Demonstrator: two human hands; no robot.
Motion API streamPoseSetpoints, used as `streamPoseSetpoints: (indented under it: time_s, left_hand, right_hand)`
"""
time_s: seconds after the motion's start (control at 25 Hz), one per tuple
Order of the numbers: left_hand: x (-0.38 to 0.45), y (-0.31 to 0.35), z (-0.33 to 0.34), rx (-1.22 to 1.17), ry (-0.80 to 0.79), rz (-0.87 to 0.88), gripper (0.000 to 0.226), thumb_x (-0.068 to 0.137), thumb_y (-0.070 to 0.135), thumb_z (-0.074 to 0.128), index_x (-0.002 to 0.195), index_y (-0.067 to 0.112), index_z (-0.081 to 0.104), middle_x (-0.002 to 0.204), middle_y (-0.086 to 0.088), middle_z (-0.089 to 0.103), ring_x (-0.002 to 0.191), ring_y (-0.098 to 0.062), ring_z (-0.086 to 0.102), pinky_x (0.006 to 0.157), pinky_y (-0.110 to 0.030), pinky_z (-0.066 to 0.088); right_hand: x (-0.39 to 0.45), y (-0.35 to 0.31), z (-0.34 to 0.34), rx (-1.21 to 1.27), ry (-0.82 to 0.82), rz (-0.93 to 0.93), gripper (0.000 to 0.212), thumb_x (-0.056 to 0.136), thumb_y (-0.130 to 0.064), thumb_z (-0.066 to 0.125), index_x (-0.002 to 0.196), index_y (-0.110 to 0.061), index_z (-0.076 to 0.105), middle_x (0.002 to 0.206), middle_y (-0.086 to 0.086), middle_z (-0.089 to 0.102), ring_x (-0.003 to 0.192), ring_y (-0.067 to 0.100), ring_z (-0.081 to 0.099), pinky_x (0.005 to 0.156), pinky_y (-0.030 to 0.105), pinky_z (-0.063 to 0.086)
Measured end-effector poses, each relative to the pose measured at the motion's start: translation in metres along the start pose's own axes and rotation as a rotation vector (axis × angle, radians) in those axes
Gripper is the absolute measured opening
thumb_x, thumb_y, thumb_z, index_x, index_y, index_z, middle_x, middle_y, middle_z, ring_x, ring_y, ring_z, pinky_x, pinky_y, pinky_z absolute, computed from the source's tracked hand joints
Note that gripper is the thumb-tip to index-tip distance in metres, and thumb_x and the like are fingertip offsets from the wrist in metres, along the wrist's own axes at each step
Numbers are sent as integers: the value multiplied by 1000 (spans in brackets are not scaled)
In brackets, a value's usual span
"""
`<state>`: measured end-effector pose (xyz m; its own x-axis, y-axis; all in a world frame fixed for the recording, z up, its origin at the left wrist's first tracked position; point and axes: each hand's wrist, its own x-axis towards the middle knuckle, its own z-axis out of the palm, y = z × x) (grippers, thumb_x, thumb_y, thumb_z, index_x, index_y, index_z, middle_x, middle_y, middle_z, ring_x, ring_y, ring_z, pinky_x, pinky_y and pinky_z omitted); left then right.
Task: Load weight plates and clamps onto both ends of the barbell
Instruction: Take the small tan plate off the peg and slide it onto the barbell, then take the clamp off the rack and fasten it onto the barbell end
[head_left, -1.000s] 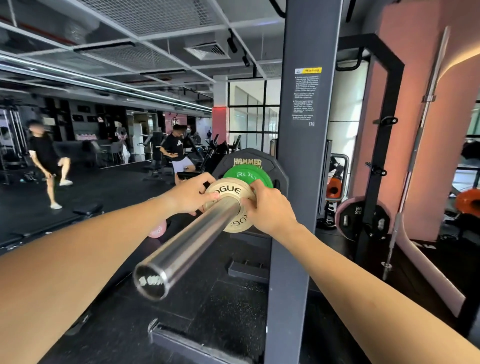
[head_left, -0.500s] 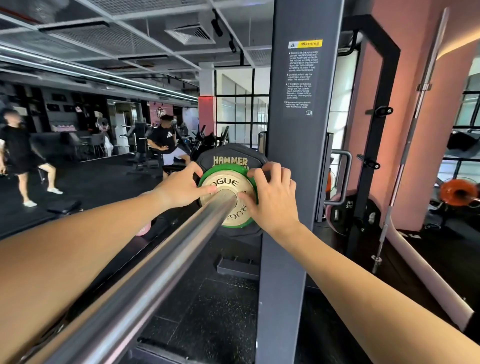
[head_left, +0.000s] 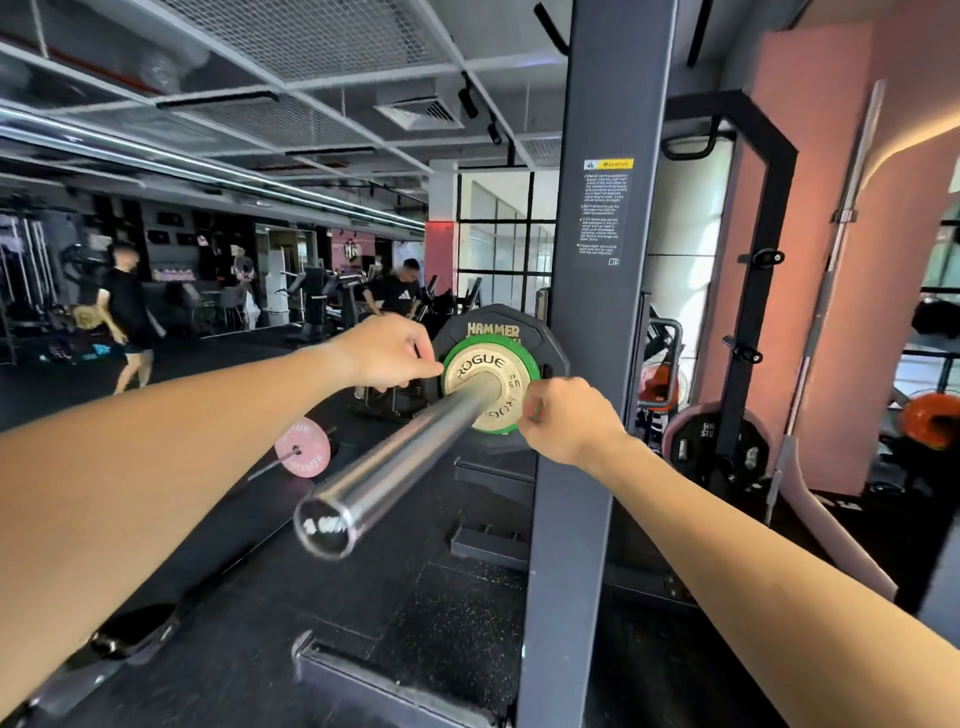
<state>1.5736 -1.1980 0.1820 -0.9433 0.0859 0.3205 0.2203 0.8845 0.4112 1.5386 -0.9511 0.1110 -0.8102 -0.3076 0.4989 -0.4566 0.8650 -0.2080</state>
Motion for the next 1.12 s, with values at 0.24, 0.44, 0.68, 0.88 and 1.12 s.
streamPoseSetpoints:
  time_s: [0.24, 0.44, 0.68, 0.88, 1.12]
  left_hand:
    - [-77, 55, -3, -53, 23, 81, 13, 88, 33, 75, 85, 22, 70, 84, -4, 75, 80, -25, 73, 67, -37, 60]
    - [-99, 137, 21, -51, 16, 197, 13, 88, 32, 74, 87, 19, 73, 90, 1, 72, 76, -16, 64, 73, -29, 49]
    - [-93, 252, 74, -196, -82, 308, 16, 87, 29, 76, 84, 14, 71, 78, -15, 76, 78, -37, 73, 54, -24, 52]
    - [-63, 358, 134, -211, -149, 414, 16, 86, 36, 74, 85, 20, 72, 83, -5, 76, 69, -21, 72, 48, -18, 49]
    - [-3, 475, 219, -301, -169, 424, 14, 87, 32, 76, 88, 20, 69, 82, -9, 78, 83, -33, 75, 66, -35, 61]
  right_hand:
    - [-95, -1, -65, -7, -53, 81, 3, 82, -27, 63, 82, -30, 62, 93, 2, 72, 95, 29, 65, 81, 37, 57]
    - [-162, 40, -133, -92, -35, 181, 7, 81, -26, 62, 86, -26, 67, 93, 5, 68, 97, 32, 63, 73, 28, 47]
    - [-236, 118, -213, -145, 38, 350, 6, 78, -26, 62, 81, -24, 67, 87, 5, 72, 84, 33, 66, 72, 34, 56]
    - [-282, 215, -262, -168, 92, 475, 4, 77, -25, 65, 75, -28, 64, 85, 3, 73, 87, 29, 68, 75, 33, 57]
    - [-286, 353, -300, -142, 119, 520, 8, 80, -24, 67, 87, -26, 71, 94, 2, 75, 92, 26, 69, 81, 34, 58]
